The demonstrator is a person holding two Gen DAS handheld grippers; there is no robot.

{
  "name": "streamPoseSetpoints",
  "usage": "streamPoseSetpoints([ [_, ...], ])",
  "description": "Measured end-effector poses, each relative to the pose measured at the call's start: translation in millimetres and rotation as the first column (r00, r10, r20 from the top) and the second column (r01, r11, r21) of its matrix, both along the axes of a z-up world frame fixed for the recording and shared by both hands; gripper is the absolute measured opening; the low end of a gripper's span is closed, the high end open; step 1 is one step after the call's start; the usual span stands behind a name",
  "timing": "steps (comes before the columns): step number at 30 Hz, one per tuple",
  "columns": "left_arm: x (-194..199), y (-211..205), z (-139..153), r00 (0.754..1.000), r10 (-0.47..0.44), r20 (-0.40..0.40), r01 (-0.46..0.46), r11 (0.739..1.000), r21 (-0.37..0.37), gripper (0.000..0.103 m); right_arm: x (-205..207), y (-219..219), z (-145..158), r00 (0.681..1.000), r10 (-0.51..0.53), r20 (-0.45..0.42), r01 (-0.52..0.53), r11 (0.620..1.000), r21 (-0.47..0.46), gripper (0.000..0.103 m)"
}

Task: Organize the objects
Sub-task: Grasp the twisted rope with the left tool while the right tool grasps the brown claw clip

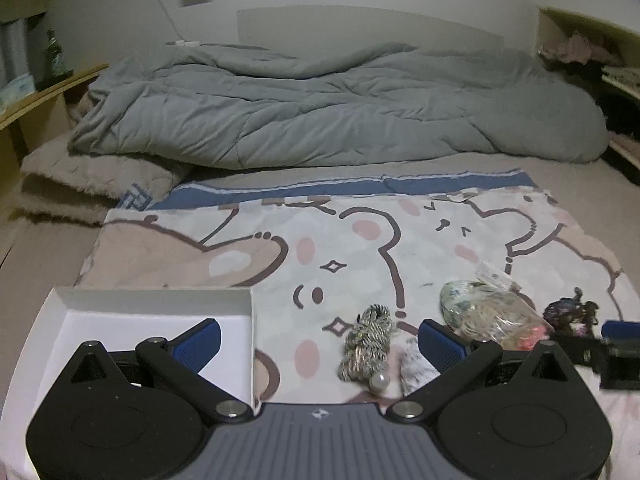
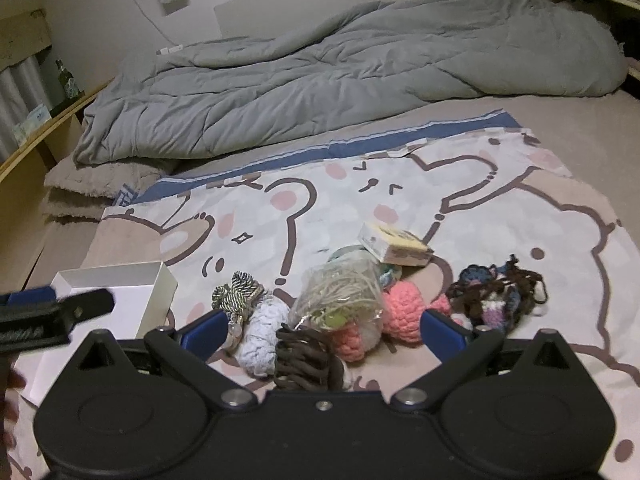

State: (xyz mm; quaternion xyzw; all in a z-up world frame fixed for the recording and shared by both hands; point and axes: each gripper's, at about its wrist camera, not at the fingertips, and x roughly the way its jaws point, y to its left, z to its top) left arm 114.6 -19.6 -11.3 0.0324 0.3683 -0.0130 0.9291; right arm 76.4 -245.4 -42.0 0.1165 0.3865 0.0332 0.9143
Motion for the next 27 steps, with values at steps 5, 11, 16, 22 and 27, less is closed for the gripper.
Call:
streamPoseSetpoints([
  [5, 33, -9, -17, 0.997, -0.06, -0.055, 0.061, 0.998, 0.012, 0.103, 13, 2, -17, 0.999, -0.021, -0.047, 0.021, 1.0, 0.009, 0.103],
  [11, 65, -11, -50, 0.988, -0.091, -0.125, 0.093, 0.996, 0.016, 0.103, 31, -4, -44, 0.986, -0.058, -0.154, 0.068, 0.996, 0.059, 0.103],
  [16, 88, -4, -76, 0.973, -0.112, -0.201, 0.113, 0.994, -0.006, 0.102, 45, -7, -64, 0.966, -0.076, -0.246, 0.107, 0.988, 0.113, 0.093],
  [22, 110, 6, -103, 0.945, -0.166, -0.281, 0.145, 0.985, -0.093, 0.087, 58, 2, -81, 0.951, -0.016, -0.309, 0.057, 0.99, 0.126, 0.087],
  [27, 121, 7, -119, 0.929, -0.193, -0.314, 0.157, 0.978, -0.136, 0.084, 65, 7, -96, 0.935, 0.018, -0.354, 0.029, 0.992, 0.125, 0.083],
])
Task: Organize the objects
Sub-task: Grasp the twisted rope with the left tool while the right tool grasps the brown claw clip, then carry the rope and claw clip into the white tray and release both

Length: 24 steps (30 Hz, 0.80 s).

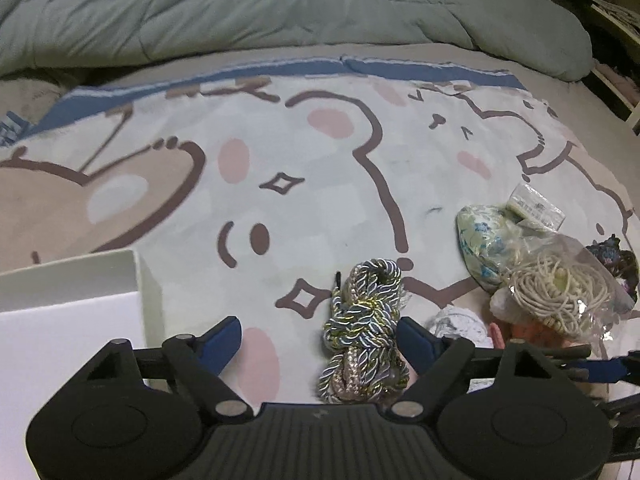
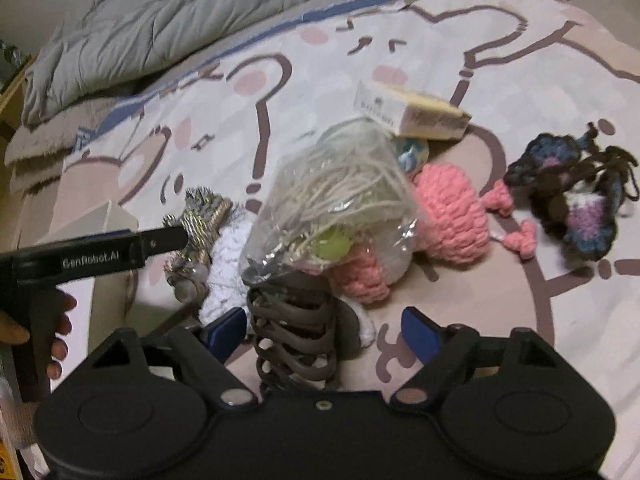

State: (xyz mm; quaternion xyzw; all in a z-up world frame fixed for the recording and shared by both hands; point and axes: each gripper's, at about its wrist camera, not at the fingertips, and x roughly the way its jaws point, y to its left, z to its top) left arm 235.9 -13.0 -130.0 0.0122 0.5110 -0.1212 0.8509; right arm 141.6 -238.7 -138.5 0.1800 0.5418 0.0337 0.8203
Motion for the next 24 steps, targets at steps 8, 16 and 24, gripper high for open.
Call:
streamPoseSetpoints([
  [8, 3, -2, -19, 0.997, 0.003, -0.073, -0.01, 0.996, -0.085, 0.068, 6, 0, -11, 0.999, 0.02, -0.039, -0.017, 0.997, 0.075, 0.071],
  [16, -6, -8, -14, 0.998, -0.024, -0.061, 0.018, 0.996, -0.093, 0.046, 1, 9, 0, 0.997, 0.073, -0.01, -0.073, 0.997, 0.029, 0.055],
  [24, -27, 8, 11, 1.0, 0.009, -0.008, -0.01, 0.996, -0.09, 0.045, -11, 9, 21, 0.997, 0.072, 0.041, -0.072, 0.997, 0.004, 0.046],
])
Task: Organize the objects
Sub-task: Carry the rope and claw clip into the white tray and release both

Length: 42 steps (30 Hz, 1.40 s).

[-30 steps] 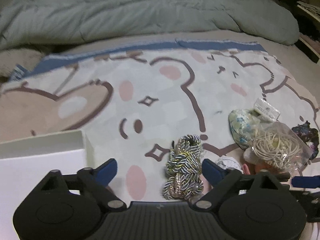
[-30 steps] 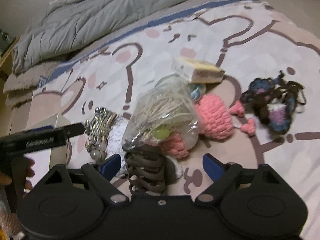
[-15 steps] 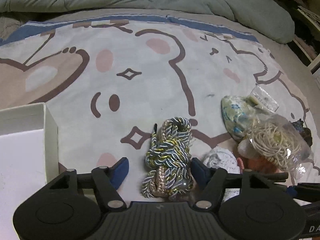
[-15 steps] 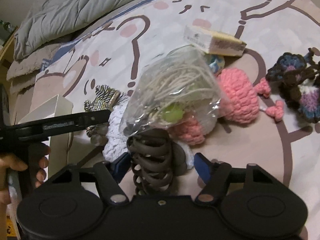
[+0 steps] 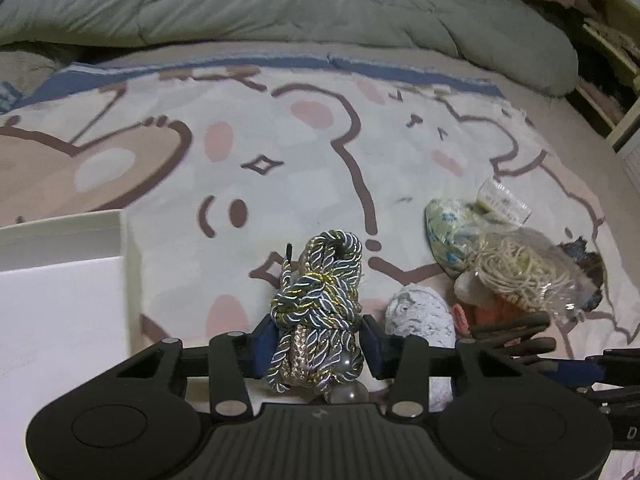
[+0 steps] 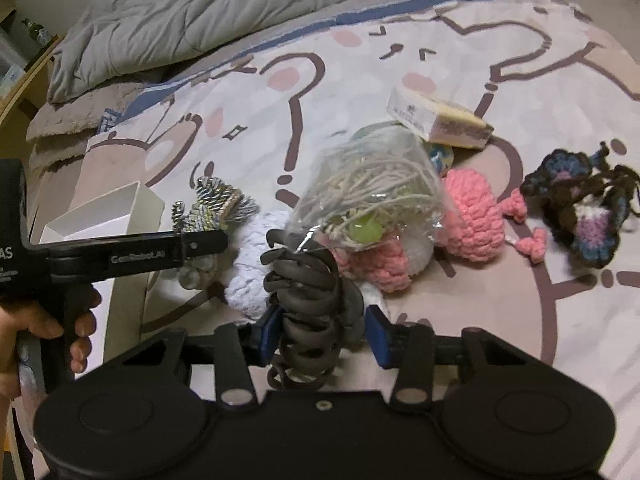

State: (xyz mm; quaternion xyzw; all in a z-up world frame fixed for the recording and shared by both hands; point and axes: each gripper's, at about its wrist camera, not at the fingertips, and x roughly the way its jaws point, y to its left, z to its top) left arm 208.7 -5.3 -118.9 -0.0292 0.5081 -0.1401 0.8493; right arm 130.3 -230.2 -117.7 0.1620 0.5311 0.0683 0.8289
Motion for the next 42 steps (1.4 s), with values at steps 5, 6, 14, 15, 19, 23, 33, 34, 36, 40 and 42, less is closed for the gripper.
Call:
streamPoseSetpoints([
  [5, -19, 17, 26, 0.998, 0.042, 0.049, -0.041, 0.999, -0.027, 0.045, -11, 1, 18, 0.999, -0.016, 0.05, 0.016, 1.0, 0.004, 0.046],
  [6, -23, 20, 31, 0.997, 0.051, 0.059, -0.049, 0.998, -0.033, 0.045, -14, 1, 22, 0.998, -0.019, 0.064, 0.018, 1.0, 0.007, 0.046],
  [14, -56, 40, 61, 0.989, 0.097, 0.116, -0.091, 0.994, -0.061, 0.045, -33, -2, 51, 0.986, -0.056, 0.154, 0.052, 0.998, 0.03, 0.046],
  [15, -60, 43, 64, 0.987, 0.102, 0.123, -0.095, 0.993, -0.063, 0.045, -35, -3, 54, 0.985, -0.063, 0.16, 0.058, 0.998, 0.032, 0.046],
  [19, -74, 55, 80, 0.98, 0.124, 0.158, -0.115, 0.991, -0.067, 0.045, -43, 0, 64, 0.978, -0.07, 0.196, 0.064, 0.997, 0.038, 0.046],
  [23, -91, 73, 96, 0.968, 0.157, 0.195, -0.147, 0.987, -0.069, 0.045, -47, 9, 74, 0.969, -0.076, 0.235, 0.067, 0.997, 0.047, 0.046],
  [33, -127, 134, 100, 0.947, 0.253, 0.196, -0.253, 0.967, -0.028, 0.045, -45, 71, 72, 0.978, -0.021, 0.208, -0.002, 0.994, 0.111, 0.046],
  [34, -130, 140, 98, 0.945, 0.262, 0.194, -0.262, 0.965, -0.027, 0.045, -44, 81, 69, 0.979, -0.014, 0.202, -0.011, 0.992, 0.122, 0.046],
  [36, -135, 154, 95, 0.941, 0.282, 0.188, -0.28, 0.959, -0.035, 0.045, -43, 101, 64, 0.982, 0.001, 0.186, -0.029, 0.989, 0.146, 0.046],
  [40, -145, 176, 87, 0.936, 0.307, 0.17, -0.304, 0.952, -0.042, 0.045, -40, 140, 54, 0.986, 0.033, 0.163, -0.061, 0.983, 0.173, 0.046],
  [42, -149, 185, 82, 0.935, 0.316, 0.159, -0.314, 0.949, -0.04, 0.045, -39, 156, 49, 0.987, 0.045, 0.153, -0.074, 0.98, 0.187, 0.046],
])
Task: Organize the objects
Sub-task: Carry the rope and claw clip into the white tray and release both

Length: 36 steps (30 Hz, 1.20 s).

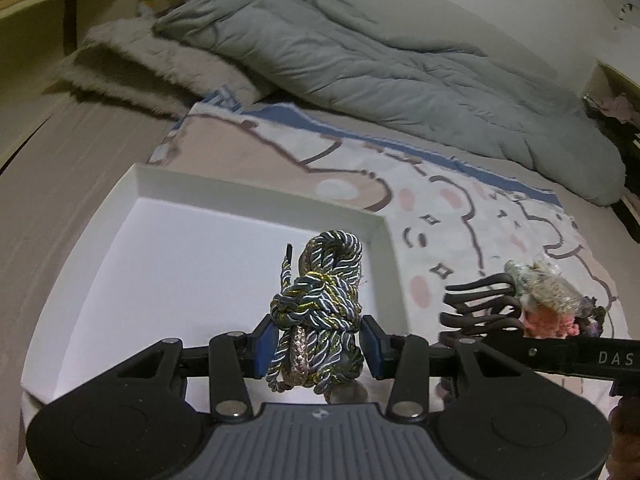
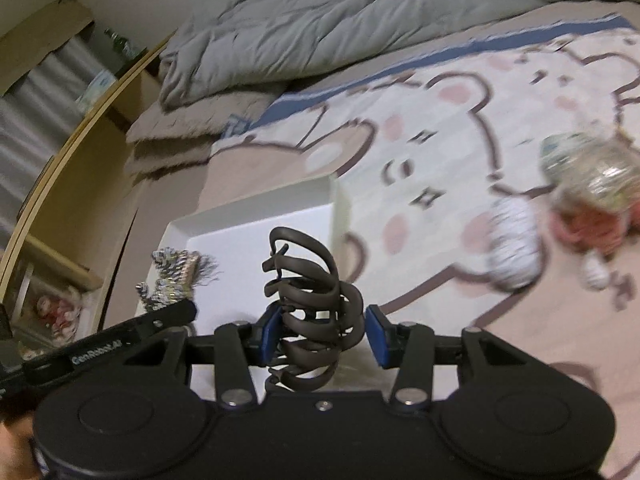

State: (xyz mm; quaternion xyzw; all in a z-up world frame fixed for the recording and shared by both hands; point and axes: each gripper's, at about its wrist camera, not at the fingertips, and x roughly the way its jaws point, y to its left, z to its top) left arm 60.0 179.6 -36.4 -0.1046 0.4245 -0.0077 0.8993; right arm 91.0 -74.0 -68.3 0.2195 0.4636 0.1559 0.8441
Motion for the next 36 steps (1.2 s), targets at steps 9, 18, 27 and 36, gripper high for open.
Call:
streamPoseSetpoints([
  [9, -12, 34, -31, 0.995, 0.051, -0.087, -0.054, 0.998, -0.023, 0.045, 0, 54, -26, 0.997, 0.042, -0.067, -0.041, 0.999, 0.02, 0.046],
  [18, -15, 45, -52, 0.987, 0.066, -0.145, -0.08, 0.993, -0.092, 0.045, -3, 76, -46, 0.993, 0.03, -0.116, -0.031, 0.999, -0.012, 0.046],
  [27, -12, 27, -54, 0.986, 0.031, -0.165, -0.038, 0.998, -0.039, 0.07, -6, 74, -37, 0.993, 0.036, -0.113, -0.042, 0.998, -0.049, 0.068],
  [36, -16, 24, -40, 0.991, 0.017, -0.134, -0.018, 1.0, -0.002, 0.07, -9, 68, -19, 0.997, 0.05, -0.062, -0.057, 0.992, -0.11, 0.07],
])
